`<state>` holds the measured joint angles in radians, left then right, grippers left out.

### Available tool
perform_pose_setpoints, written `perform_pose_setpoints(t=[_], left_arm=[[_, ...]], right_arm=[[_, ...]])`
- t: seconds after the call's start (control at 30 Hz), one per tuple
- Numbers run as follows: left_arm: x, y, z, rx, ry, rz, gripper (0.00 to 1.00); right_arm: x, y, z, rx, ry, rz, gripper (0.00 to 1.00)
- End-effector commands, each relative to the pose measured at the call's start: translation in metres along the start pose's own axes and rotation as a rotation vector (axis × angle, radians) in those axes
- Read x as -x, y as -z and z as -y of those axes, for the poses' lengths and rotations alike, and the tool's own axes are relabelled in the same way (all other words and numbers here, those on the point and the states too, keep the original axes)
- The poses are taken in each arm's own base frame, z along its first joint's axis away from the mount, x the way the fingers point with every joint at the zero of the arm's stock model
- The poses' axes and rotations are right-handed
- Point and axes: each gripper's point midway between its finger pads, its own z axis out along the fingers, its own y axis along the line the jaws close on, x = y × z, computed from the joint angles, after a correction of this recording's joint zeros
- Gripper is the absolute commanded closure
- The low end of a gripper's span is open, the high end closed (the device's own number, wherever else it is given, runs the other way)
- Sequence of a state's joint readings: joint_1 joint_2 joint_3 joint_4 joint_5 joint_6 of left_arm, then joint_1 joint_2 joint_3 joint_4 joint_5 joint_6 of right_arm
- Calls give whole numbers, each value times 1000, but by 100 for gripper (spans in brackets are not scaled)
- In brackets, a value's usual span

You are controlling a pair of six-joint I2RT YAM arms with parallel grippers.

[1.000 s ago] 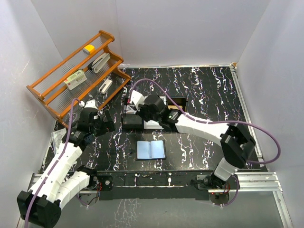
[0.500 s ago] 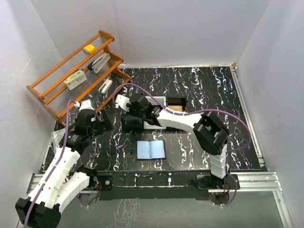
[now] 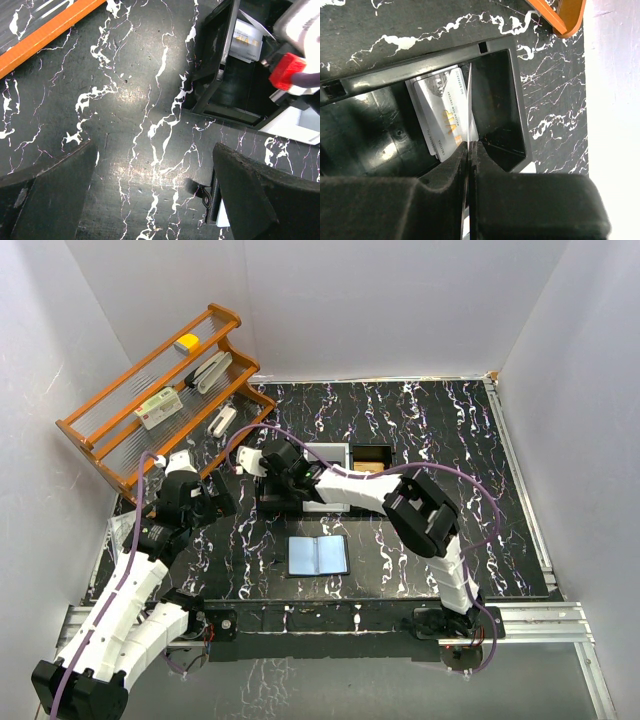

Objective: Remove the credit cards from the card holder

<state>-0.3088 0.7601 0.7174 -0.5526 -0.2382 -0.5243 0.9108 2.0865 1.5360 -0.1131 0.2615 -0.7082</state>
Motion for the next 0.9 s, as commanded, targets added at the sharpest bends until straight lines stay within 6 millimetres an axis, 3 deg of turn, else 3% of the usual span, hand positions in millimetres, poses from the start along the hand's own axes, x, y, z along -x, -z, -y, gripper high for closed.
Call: perform_pose_setpoints(t=[0.0,0.53,0.87], left_arm=[[4,3,-4,17,7,17,1],[3,2,-4,15,3,15,1],[-2,-2,0,-1,-14,-17,1]], right_arm=[[18,0,24,-75,29,14,100],[-10,-31,-2,-52,66,-64,100],[-19,-29,-16,-5,71,-68,66]])
